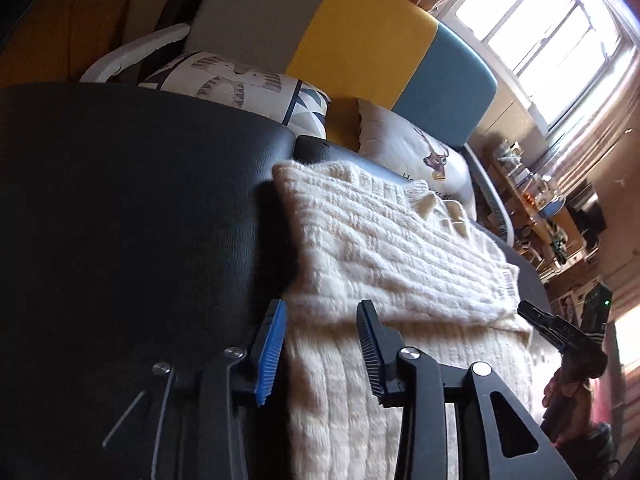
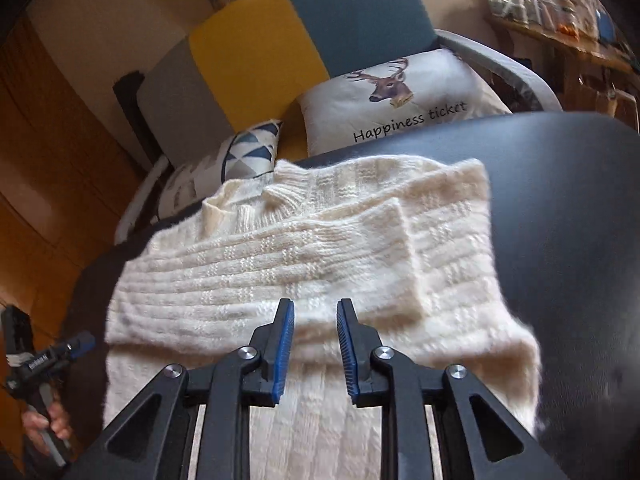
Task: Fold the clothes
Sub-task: 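Grasp the sweater hem with the right gripper and lift it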
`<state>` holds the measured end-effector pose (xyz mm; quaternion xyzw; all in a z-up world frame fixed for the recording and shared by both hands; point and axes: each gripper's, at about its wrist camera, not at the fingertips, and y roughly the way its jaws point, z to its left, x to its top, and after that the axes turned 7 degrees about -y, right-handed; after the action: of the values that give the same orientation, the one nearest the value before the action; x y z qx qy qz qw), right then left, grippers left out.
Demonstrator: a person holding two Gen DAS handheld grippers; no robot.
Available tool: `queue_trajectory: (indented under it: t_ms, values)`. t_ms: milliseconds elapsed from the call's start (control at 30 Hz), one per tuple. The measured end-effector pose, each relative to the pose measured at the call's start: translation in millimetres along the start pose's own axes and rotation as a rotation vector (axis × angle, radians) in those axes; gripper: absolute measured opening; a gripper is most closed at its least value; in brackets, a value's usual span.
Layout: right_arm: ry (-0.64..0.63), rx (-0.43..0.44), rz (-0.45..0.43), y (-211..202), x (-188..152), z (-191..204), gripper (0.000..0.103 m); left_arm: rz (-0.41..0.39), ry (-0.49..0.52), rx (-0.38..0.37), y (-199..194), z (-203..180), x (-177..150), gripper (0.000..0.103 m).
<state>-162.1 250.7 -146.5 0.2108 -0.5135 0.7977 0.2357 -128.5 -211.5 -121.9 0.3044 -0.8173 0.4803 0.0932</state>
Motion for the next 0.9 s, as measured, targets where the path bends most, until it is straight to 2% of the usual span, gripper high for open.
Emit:
queue_trajectory:
  t_ms: [33,133,267,367,433,500,667,900]
  values:
    - [0.050,0.032,-0.013,-15,-10,-12,0.022,0.005,-0.007,-0.013,-7,4,-11,0.042]
    - [0.149,0.046,0.000,-55,-50,-47,0.022,0.038,-0.022,-0.034,-23,13,-48,0.043]
    - [0.260,0.092,0.059,-98,-109,-89,0.022,0.092,-0.032,-0.048,-35,23,-92,0.043]
    - [0.348,0.129,0.083,-128,-152,-115,0.028,0.110,-0.016,-0.070,-49,26,-117,0.045]
    - [0.408,0.192,0.107,-141,-178,-128,0.028,0.118,0.001,-0.084,-54,25,-127,0.051]
    - [0.435,0.244,0.122,-149,-200,-133,0.027,0.127,0.017,-0.094,-58,23,-137,0.052]
    - [0.441,0.407,0.192,-143,-225,-122,0.027,0.152,0.061,-0.101,-63,17,-158,0.062]
    - [0.350,0.459,0.208,-113,-210,-90,0.026,0.155,0.115,-0.085,-67,12,-181,0.062]
